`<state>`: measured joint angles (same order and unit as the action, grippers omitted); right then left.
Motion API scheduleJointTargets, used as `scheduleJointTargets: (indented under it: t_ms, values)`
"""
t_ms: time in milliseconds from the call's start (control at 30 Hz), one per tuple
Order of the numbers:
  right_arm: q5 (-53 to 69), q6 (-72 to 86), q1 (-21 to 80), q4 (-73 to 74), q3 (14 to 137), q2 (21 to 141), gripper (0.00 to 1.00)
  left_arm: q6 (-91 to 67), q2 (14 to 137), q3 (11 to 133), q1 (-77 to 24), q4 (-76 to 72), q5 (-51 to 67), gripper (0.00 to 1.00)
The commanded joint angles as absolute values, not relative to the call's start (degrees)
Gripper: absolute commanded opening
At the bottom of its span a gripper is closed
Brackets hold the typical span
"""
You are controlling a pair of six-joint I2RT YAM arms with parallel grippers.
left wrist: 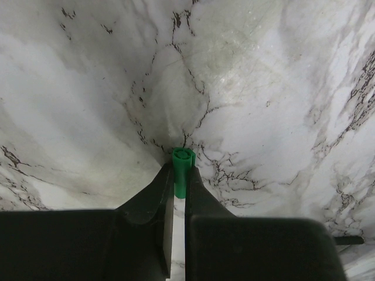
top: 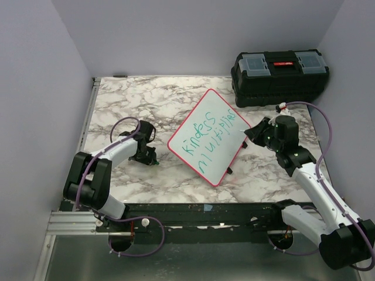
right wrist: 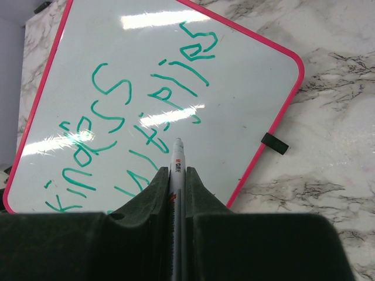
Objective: Write a sentence on the whiteboard
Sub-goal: Pick up the pen cap from the center of the board.
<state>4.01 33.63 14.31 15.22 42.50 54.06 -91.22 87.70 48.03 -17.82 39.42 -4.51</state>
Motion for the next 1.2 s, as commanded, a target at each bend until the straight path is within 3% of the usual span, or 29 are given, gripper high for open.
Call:
scheduleJointTargets:
  t_ms: [0,1167]
  values:
    - [5.1,33.6,14.6,15.1,41.8,53.1,0.01,-90.2,86.6,43.4,-18.2,34.2,-5.4,0.00]
    - [14.3,31.1,14.6,15.6,45.1,48.9,0.01,-80.1,71.9,37.8,-18.4,36.6,2.1,0.00]
